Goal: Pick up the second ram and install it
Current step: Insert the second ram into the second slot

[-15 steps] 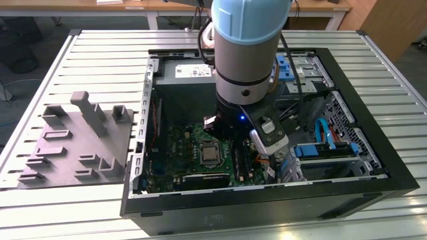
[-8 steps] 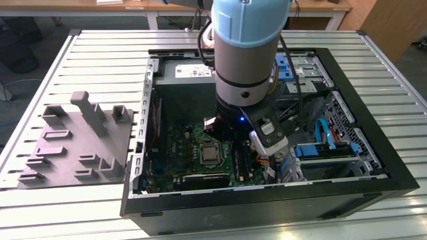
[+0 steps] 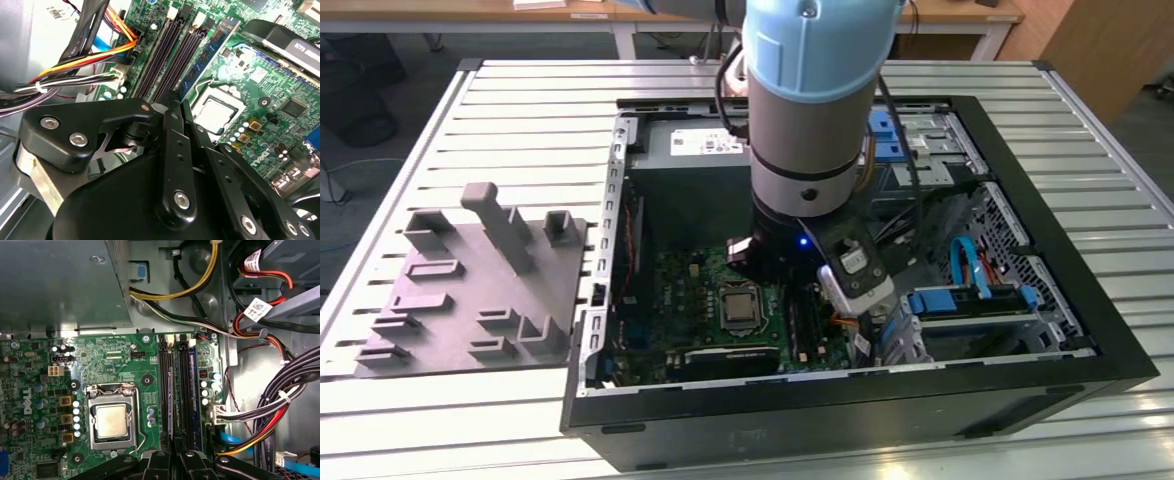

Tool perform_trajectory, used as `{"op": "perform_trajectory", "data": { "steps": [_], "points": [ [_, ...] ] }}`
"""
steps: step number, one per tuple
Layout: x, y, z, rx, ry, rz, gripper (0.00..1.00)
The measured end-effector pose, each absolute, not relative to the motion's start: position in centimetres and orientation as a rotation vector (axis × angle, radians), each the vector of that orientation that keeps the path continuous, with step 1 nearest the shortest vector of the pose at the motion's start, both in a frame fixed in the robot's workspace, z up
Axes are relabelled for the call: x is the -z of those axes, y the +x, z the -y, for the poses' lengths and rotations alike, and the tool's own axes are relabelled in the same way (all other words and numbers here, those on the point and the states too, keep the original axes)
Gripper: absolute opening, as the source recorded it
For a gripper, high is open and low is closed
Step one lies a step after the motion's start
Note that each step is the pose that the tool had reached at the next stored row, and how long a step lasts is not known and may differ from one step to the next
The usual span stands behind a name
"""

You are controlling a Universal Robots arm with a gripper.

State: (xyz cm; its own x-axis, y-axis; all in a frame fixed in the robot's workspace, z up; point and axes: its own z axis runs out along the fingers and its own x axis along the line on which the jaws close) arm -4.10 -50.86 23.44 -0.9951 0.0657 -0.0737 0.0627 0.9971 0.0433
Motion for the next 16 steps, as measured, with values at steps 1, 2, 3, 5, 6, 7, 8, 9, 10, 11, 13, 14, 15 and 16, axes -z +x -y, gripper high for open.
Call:
{"op": "perform_trajectory", "data": {
  "steps": [1,2,3,5,6,7,8,9,10,11,13,14,15,16],
  "points": [
    [-23.39,-4.10,50.86,-0.063,0.099,-3.064,0.14],
    [-23.35,-4.10,50.86,-0.063,0.099,-3.064,0.14],
    [-23.32,-4.07,50.85,-0.063,0.099,-3.064,0.14],
    [-23.25,-3.97,50.80,-0.063,0.097,-3.064,0.14],
    [-23.24,-3.92,50.76,-0.063,0.096,-3.064,0.14],
    [-23.22,-3.86,50.72,-0.063,0.095,-3.064,0.14],
    [-23.20,-3.79,50.67,-0.063,0.093,-3.064,0.14],
    [-23.18,-3.75,50.57,-0.063,0.092,-3.065,0.14],
    [-23.16,-3.73,50.47,-0.063,0.088,-3.065,0.14],
    [-23.13,-3.72,50.40,-0.063,0.081,-3.065,0.14],
    [-23.07,-3.72,50.28,-0.064,0.060,-3.066,0.14],
    [-23.04,-3.72,50.19,-0.064,0.051,-3.066,0.14],
    [-23.00,-3.73,50.09,-0.065,0.043,-3.066,0.14],
    [-22.97,-3.72,49.96,-0.065,0.038,-3.066,0.14]
  ]
}}
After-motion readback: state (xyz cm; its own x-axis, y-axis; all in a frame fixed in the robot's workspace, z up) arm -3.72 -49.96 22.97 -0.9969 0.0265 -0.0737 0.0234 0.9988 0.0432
